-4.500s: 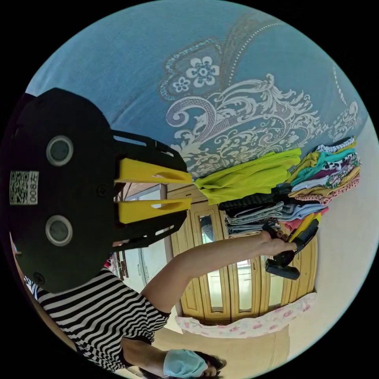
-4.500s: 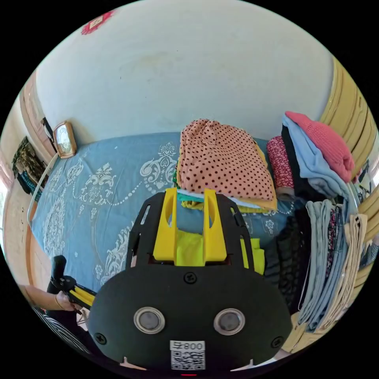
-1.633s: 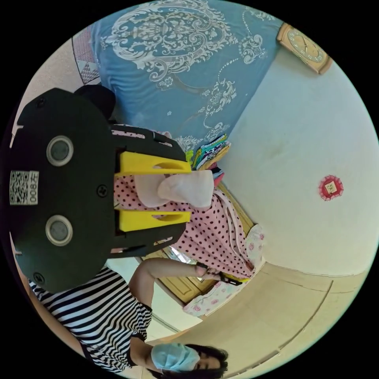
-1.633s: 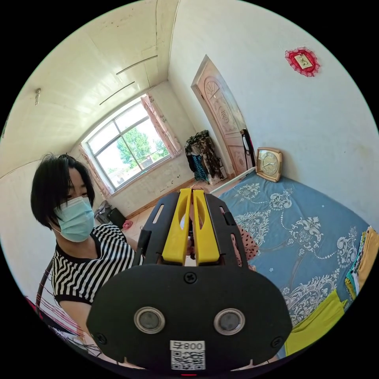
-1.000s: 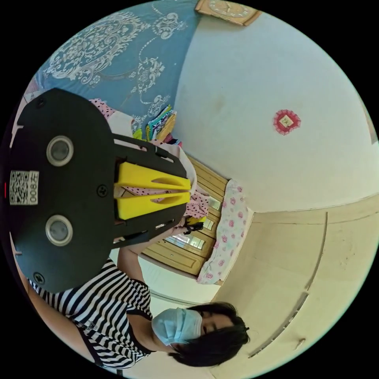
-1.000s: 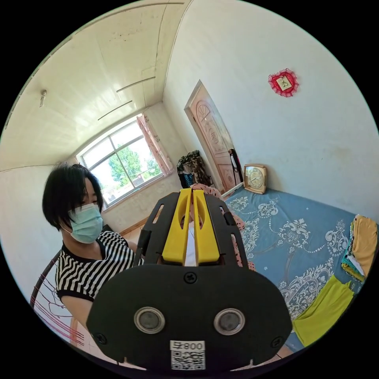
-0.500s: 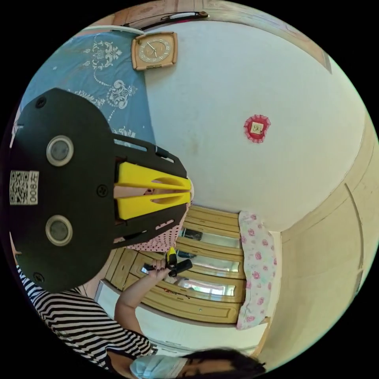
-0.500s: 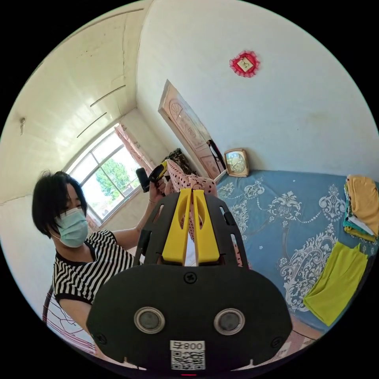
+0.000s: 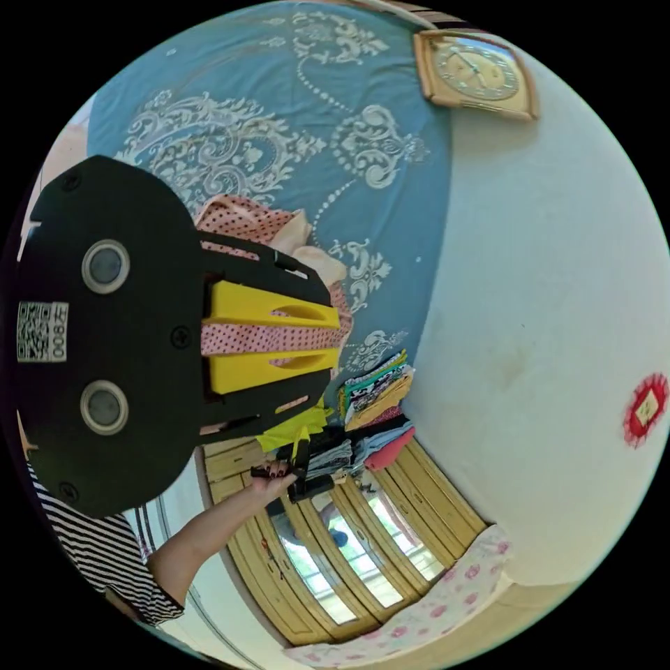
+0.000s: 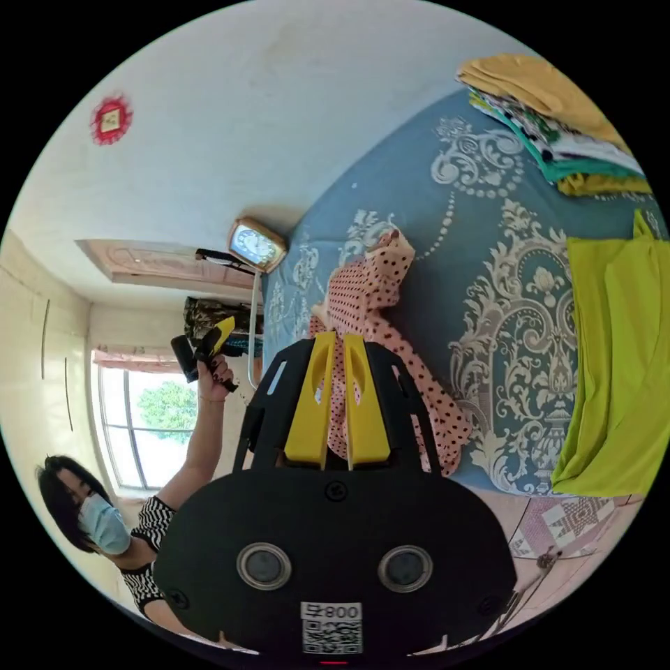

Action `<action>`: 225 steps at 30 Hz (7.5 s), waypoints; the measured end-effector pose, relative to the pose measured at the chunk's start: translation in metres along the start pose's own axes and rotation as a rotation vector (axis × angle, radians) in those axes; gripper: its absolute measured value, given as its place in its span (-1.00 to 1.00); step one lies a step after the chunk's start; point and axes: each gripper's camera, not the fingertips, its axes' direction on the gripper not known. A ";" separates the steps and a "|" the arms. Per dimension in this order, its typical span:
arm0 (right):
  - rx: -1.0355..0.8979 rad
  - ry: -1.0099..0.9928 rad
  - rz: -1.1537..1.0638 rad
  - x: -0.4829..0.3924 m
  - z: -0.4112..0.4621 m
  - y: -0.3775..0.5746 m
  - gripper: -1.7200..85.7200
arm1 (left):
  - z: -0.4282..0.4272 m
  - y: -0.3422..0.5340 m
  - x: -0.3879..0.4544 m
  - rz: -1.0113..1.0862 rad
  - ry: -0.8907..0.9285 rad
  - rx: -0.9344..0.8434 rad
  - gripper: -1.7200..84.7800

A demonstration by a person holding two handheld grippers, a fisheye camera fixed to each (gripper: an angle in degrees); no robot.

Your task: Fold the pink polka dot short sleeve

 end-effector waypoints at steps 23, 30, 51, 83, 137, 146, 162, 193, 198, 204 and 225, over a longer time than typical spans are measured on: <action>-0.177 0.226 0.144 0.087 -0.068 0.047 -0.93 | -0.031 0.158 -0.110 -0.426 0.051 -0.357 -0.89; -0.106 0.034 0.043 0.044 -0.156 0.054 -0.95 | -0.153 0.122 -0.092 -0.355 0.227 -0.103 -0.93; -0.140 -0.182 0.069 0.012 -0.220 0.091 -0.96 | -0.268 0.199 -0.159 -0.708 0.323 0.029 -0.75; -0.011 -0.248 -0.160 -0.127 -0.261 0.039 -0.96 | -0.363 0.064 -0.003 -0.298 0.319 0.216 -0.95; -0.225 -0.100 0.067 -0.018 -0.243 0.066 -0.95 | -0.377 0.106 0.034 -0.557 0.193 -0.080 -0.95; -0.252 -0.080 0.207 0.034 -0.213 0.054 -0.94 | -0.360 0.085 0.017 -0.626 0.134 -0.134 -0.92; -0.037 0.099 -0.060 -0.014 -0.207 -0.081 -0.84 | -0.349 -0.116 0.013 -0.385 0.001 0.006 -0.80; -0.064 0.655 -0.523 -0.119 0.075 -0.301 -0.93 | -0.198 -0.446 -0.032 -0.197 -0.374 -0.022 -0.91; -0.005 0.604 -0.551 -0.147 0.042 -0.307 -0.94 | -0.216 -0.475 -0.026 -0.168 -0.337 0.051 -0.92; -0.045 0.654 -0.527 -0.159 0.049 -0.343 -0.92 | -0.207 -0.512 -0.046 -0.192 -0.381 0.046 -0.91; -0.082 0.677 -0.486 -0.179 0.035 -0.315 -0.82 | -0.189 -0.516 -0.055 -0.089 -0.337 0.019 -0.81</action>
